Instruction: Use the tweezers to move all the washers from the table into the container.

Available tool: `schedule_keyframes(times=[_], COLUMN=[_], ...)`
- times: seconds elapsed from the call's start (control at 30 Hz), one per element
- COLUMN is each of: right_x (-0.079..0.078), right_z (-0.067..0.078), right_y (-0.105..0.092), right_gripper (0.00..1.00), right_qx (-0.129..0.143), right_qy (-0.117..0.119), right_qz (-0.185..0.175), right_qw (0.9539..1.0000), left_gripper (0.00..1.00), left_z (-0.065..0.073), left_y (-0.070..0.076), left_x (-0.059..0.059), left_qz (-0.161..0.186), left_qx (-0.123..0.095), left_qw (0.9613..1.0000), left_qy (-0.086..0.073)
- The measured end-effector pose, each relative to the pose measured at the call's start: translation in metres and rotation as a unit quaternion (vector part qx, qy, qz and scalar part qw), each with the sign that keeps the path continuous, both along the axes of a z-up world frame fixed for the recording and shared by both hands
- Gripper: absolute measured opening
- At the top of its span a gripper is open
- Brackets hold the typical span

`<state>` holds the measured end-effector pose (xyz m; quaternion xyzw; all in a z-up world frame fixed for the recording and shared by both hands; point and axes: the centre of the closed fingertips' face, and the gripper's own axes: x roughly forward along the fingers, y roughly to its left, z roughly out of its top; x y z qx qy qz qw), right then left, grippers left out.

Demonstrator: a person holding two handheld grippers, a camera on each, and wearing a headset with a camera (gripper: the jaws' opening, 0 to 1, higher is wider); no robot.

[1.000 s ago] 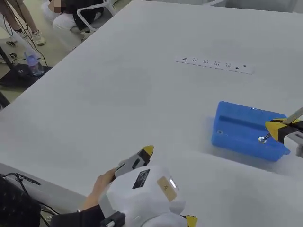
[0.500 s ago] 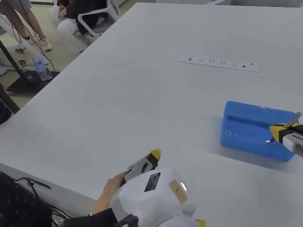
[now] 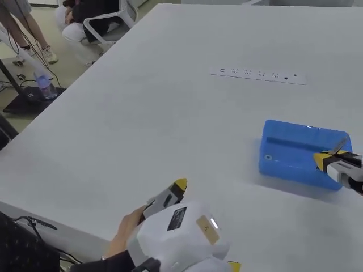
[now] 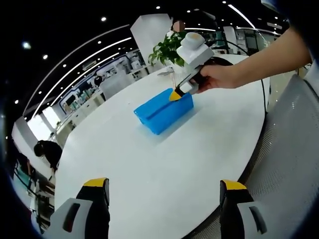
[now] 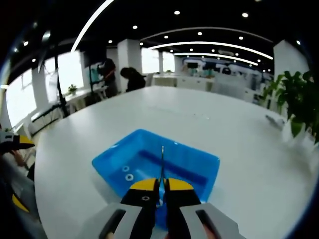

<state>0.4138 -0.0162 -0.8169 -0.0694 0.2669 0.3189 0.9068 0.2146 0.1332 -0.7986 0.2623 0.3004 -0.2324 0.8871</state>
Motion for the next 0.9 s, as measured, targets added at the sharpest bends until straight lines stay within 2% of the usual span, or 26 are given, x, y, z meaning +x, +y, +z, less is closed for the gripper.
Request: schedule_keyframes(times=[0.07, 0.2, 0.3, 0.37, 0.4, 0.47, 0.5, 0.53, 0.67, 0.73, 0.77, 0.8, 0.87, 0.9], right_x=[0.0, 0.001, 0.0, -0.001, 0.001, 0.001, 0.0, -0.002, -0.022, -0.033, -0.041, -0.049, -0.062, -0.067], right_z=[-0.001, 0.001, 0.002, 0.004, 0.007, 0.022, 0.027, 0.036, 0.061, 0.072, 0.08, 0.086, 0.095, 0.097], right_y=[0.001, -0.001, 0.0, 0.0, -0.002, -0.003, -0.002, -0.001, 0.003, 0.006, 0.008, 0.011, 0.018, 0.021], right_gripper=[0.03, 0.04, 0.04, 0.04, 0.04, 0.04, 0.04, 0.04, 0.04, 0.04, 0.04, 0.04, 0.04, 0.04], right_qx=[0.005, 0.012, 0.003, -0.005, -0.003, 0.018, 0.025, 0.032, 0.034, 0.035, 0.036, 0.037, 0.054, 0.062], right_qy=[-0.001, 0.003, 0.007, 0.003, -0.003, -0.01, -0.013, -0.017, -0.026, -0.034, -0.043, -0.044, -0.043, -0.039], right_qz=[-0.003, -0.008, -0.006, -0.002, -0.001, -0.003, -0.002, 0.003, 0.032, 0.039, 0.053, 0.06, 0.087, 0.102], right_qw=[1.0, 0.9999, 1.0, 1.0, 1.0, 0.9998, 0.9996, 0.9993, 0.9986, 0.9981, 0.9971, 0.9966, 0.9938, 0.9921], left_gripper=[0.94, 0.93, 0.92, 0.91, 0.91, 0.89, 0.87, 0.85, 0.8, 0.74, 0.71, 0.69, 0.61, 0.58], left_z=[0.001, 0.01, 0.017, 0.022, 0.025, 0.038, 0.044, 0.054, 0.082, 0.095, 0.102, 0.108, 0.122, 0.129], left_y=[0.0, 0.005, 0.007, 0.005, 0.007, 0.004, 0.002, 0.004, -0.003, -0.01, -0.013, -0.013, -0.024, -0.032], left_x=[0.0, 0.004, 0.007, 0.008, 0.009, 0.016, 0.019, 0.025, 0.04, 0.046, 0.049, 0.053, 0.057, 0.059], left_qz=[0.0, 0.014, 0.026, 0.029, 0.034, 0.047, 0.048, 0.056, 0.043, 0.026, 0.017, 0.015, -0.018, -0.033], left_qx=[0.001, -0.002, -0.028, -0.055, -0.059, -0.096, -0.107, -0.113, -0.141, -0.156, -0.16, -0.158, -0.168, -0.181], left_qw=[1.0, 0.9996, 0.999, 0.9979, 0.9976, 0.9941, 0.9928, 0.9915, 0.988, 0.9857, 0.9853, 0.9851, 0.9829, 0.9802], left_qy=[-0.001, -0.022, -0.022, -0.015, -0.015, -0.019, -0.024, -0.033, -0.047, -0.056, -0.057, -0.066, -0.073, -0.074])
